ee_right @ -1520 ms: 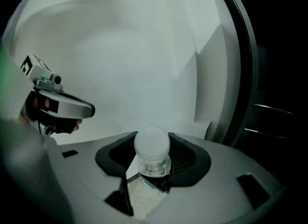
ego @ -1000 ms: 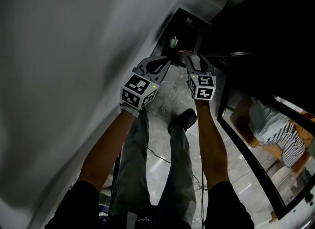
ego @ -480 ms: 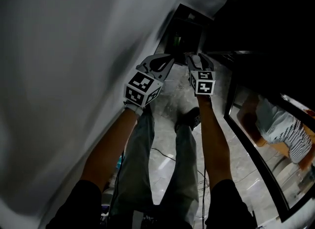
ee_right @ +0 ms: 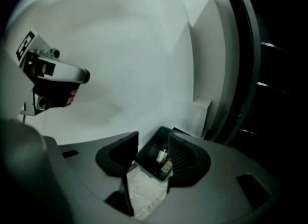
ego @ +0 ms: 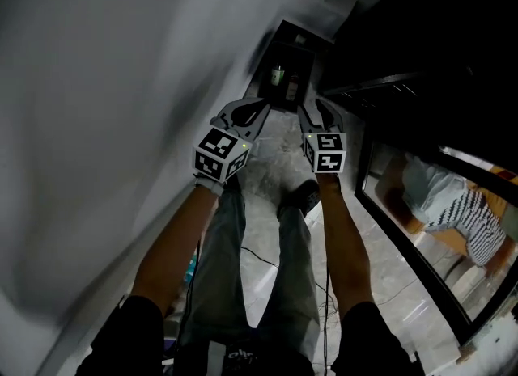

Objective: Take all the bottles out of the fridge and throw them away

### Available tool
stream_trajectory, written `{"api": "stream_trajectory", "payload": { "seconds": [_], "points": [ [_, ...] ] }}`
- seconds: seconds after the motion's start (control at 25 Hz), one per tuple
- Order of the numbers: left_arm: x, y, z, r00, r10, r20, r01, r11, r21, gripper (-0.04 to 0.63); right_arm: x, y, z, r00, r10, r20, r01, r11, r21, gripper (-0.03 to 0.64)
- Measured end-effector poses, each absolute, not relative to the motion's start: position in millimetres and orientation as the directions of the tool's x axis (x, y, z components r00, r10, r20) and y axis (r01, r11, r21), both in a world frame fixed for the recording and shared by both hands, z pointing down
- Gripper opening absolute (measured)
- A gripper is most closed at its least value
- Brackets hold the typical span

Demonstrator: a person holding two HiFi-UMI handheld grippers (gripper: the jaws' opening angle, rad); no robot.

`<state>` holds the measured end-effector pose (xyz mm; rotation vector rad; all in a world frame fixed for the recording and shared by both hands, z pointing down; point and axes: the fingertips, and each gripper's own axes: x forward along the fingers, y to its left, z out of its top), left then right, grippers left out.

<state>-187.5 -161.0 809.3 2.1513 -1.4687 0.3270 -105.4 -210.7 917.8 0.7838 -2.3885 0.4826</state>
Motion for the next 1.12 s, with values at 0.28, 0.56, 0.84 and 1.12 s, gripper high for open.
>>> {"api": "stream_trajectory", "payload": {
  "seconds": [0.28,0.56,0.84,1.12],
  "points": [
    [-152.0,-143.0,720.7,0.383,-0.819,0.427,-0.919,-0.293,0.263,0.006,-62.8,-184.0,792.2,-0.678,-0.504,0.536,-0.663,0.734,-0.148,0.038],
    [-105.2,-127.7,614.8,0.382,-0.855,0.352,-0.918,-0.308,0.251,0.006,-15.5,-151.3,663.6,-0.695,-0.537,0.479,-0.67,0.725,-0.158,0.009],
    [-54.9,-128.9,509.0,0.367,-0.891,0.269,-0.924,-0.313,0.221,0.006,53.3,-138.7,554.0,-0.699,-0.58,0.418,-0.681,0.718,-0.144,0.009],
    [-2.8,-103.4,428.7,0.379,-0.901,0.209,-0.915,-0.332,0.231,0.006,127.4,-110.7,472.0,-0.663,-0.634,0.397,-0.727,0.672,-0.141,0.008]
  ]
}}
